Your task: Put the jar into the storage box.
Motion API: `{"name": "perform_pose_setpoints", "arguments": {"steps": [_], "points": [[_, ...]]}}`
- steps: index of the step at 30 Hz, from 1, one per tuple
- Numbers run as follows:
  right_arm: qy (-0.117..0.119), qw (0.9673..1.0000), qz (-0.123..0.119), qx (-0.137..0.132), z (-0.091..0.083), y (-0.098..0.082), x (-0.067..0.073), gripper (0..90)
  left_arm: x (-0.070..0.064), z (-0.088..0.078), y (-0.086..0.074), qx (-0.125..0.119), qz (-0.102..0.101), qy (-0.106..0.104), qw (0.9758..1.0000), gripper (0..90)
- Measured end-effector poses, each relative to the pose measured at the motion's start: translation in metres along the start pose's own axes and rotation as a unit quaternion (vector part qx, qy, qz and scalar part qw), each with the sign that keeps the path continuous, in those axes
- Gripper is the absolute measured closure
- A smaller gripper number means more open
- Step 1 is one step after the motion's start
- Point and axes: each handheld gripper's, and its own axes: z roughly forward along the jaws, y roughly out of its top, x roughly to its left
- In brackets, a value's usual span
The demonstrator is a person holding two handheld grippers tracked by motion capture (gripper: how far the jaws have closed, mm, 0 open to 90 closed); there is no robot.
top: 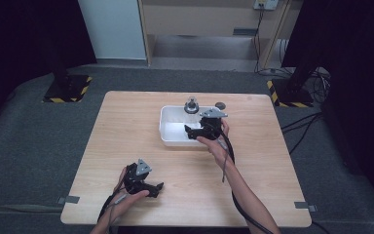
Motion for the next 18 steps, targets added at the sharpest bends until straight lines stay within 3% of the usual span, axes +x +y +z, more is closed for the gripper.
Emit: {"name": "perform_pose_setpoints", "arguments": {"steps": [18], "points": [[0.015,0.9998,0.000,-0.009,-0.025,-0.017,0.005,5.2,0.000,0.000,0.000,0.000,0.000,0.000,1.0000,0.0]]}}
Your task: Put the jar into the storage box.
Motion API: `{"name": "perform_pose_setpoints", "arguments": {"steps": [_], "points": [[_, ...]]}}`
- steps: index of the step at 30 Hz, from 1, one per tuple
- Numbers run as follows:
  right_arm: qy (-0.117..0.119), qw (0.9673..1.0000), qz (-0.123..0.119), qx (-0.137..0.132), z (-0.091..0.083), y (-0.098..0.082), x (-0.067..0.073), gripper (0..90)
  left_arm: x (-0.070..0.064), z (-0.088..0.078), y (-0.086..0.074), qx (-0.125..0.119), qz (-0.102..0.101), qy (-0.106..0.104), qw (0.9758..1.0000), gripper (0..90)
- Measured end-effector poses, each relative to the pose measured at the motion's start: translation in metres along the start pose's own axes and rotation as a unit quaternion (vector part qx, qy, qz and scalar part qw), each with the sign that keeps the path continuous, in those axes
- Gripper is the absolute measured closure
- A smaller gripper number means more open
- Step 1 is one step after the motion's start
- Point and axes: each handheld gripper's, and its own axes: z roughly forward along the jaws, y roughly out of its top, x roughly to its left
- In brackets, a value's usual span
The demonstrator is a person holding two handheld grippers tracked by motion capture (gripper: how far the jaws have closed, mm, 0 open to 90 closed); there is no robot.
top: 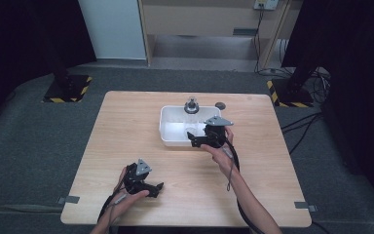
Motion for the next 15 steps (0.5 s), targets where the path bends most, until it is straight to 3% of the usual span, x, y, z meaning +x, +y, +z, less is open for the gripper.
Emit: {"name": "perform_pose_setpoints", "arguments": {"steps": [15], "points": [[0.007,0.9999,-0.001,-0.007,-0.014,-0.012,0.004,5.4,0.000,0.000,0.000,0.000,0.000,0.000,1.0000,0.0]]}}
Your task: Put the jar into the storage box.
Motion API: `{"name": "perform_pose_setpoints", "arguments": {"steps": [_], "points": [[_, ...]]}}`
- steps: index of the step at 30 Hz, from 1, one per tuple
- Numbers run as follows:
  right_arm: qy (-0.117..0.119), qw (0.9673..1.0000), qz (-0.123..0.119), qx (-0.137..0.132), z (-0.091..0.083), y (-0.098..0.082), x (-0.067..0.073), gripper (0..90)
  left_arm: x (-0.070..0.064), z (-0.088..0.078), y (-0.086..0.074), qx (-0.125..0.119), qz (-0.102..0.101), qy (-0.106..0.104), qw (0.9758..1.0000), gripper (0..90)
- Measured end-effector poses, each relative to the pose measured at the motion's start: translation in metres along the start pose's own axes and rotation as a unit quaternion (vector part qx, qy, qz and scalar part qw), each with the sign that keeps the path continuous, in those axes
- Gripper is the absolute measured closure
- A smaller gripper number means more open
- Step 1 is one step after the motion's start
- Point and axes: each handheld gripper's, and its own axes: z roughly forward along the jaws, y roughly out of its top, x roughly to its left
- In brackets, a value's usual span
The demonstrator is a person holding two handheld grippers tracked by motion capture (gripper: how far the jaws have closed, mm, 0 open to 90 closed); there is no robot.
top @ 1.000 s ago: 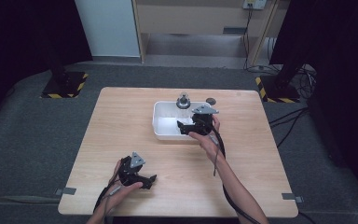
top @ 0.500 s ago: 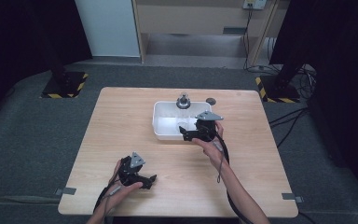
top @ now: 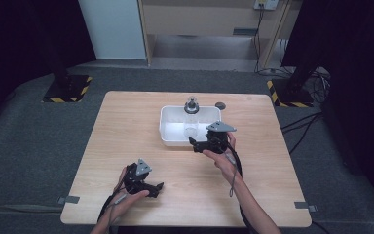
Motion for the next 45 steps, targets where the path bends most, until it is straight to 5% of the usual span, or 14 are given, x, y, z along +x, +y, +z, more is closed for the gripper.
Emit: {"name": "perform_pose_setpoints", "arguments": {"steps": [45], "points": [[0.031,0.9995,-0.005,-0.004,-0.021,-0.026,0.021,5.4,0.000,0.000,0.000,0.000,0.001,0.000,1.0000,0.0]]}}
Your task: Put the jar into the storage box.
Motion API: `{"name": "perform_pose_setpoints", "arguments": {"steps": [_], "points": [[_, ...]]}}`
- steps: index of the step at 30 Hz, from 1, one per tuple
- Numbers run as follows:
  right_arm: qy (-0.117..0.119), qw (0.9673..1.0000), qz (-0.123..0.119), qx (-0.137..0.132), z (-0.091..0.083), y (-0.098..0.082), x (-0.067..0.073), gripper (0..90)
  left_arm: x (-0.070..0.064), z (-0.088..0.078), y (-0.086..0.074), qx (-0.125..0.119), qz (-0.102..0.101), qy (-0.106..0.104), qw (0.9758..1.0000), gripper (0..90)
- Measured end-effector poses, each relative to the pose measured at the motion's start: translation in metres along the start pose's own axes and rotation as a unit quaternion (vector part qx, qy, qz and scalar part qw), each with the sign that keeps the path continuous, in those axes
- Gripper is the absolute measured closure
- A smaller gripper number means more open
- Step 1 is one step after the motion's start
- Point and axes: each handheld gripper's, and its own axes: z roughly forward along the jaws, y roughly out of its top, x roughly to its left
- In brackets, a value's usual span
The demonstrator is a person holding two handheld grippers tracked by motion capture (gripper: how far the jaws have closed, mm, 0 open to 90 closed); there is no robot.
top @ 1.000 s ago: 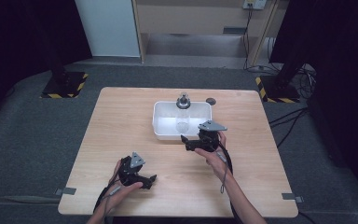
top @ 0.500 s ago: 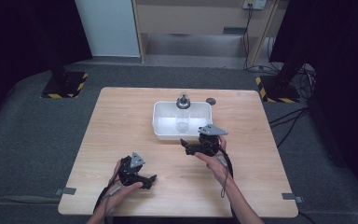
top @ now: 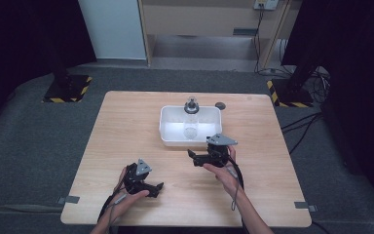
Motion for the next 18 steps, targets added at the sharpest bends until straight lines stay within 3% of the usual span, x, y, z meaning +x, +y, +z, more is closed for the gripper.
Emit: {"name": "perform_pose_setpoints", "arguments": {"steps": [18], "points": [[0.004,0.9999,-0.002,0.009,-0.0056,-0.0104,0.0019,5.5,0.0000,0.0000,0.0000,0.000,0.000,0.000,1.0000,0.0]]}}
